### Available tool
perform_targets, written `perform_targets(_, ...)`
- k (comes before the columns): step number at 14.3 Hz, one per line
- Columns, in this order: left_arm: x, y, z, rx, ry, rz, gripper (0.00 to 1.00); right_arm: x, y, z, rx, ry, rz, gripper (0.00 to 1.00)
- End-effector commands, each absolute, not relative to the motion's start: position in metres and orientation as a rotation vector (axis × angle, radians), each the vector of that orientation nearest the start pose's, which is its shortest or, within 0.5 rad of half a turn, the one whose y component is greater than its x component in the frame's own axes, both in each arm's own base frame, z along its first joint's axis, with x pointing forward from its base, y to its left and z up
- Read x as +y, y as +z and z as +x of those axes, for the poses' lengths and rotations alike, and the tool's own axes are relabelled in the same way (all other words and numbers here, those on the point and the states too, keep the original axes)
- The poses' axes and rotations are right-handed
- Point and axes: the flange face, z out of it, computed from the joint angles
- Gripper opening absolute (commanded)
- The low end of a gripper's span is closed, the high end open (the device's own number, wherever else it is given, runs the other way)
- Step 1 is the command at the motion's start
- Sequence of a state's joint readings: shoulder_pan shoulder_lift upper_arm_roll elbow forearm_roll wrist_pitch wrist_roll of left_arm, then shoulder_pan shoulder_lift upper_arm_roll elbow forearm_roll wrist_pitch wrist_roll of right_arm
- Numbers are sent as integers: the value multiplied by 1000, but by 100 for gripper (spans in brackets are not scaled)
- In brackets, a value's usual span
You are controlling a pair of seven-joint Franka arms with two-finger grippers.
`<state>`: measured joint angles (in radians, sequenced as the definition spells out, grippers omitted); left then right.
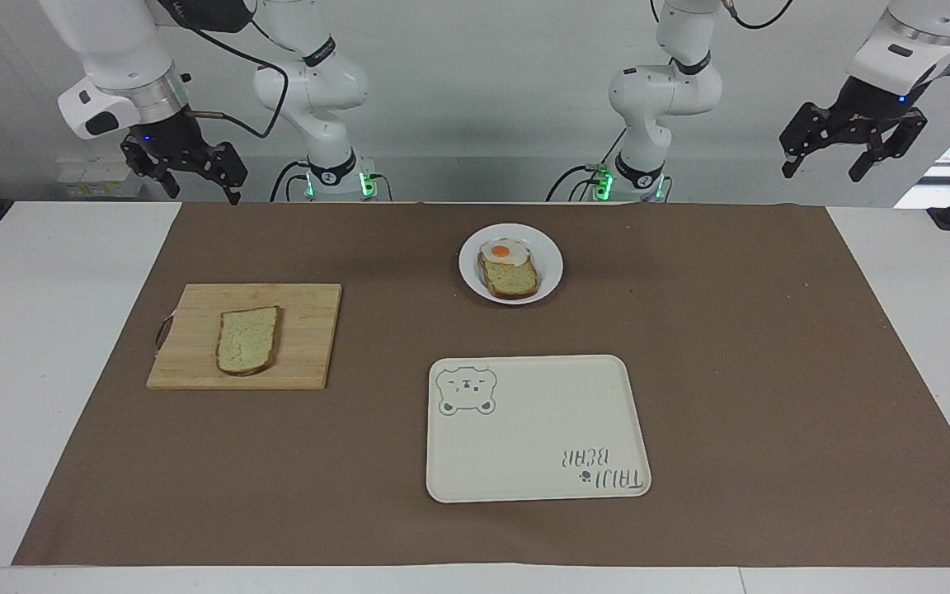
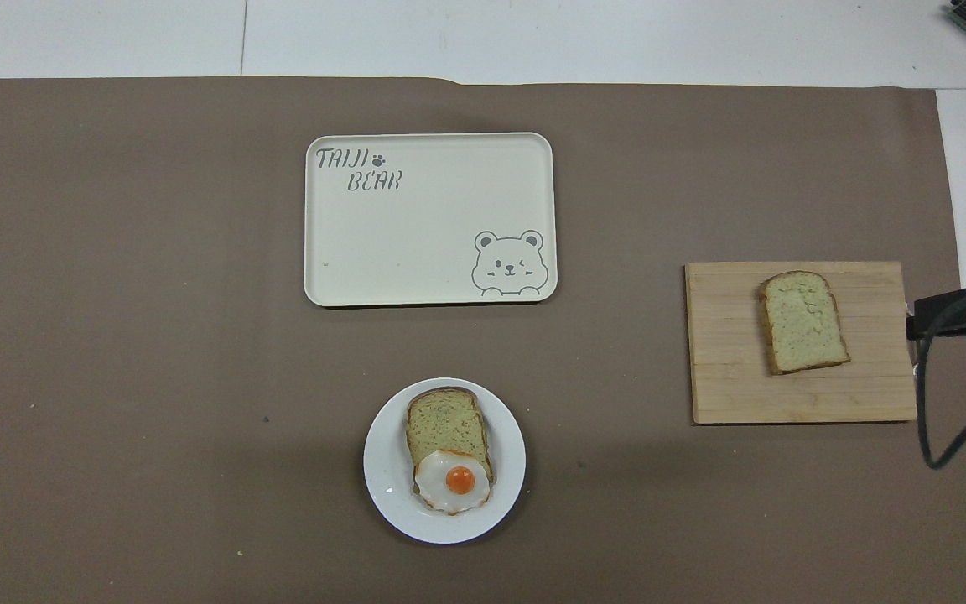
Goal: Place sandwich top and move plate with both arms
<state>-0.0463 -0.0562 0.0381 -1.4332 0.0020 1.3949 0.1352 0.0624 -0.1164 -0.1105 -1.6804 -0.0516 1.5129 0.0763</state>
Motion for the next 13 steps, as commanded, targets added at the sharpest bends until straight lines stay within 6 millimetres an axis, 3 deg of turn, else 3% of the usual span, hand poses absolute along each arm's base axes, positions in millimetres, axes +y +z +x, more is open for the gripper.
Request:
perform_targets(1,-1,702,509,233,-26,-3146,100,-35,633,511,169,30,-3154,100)
perform_targets(13,-1,702,509,233,-26,-3146,100,-34,627,508,105,38,-3153,100)
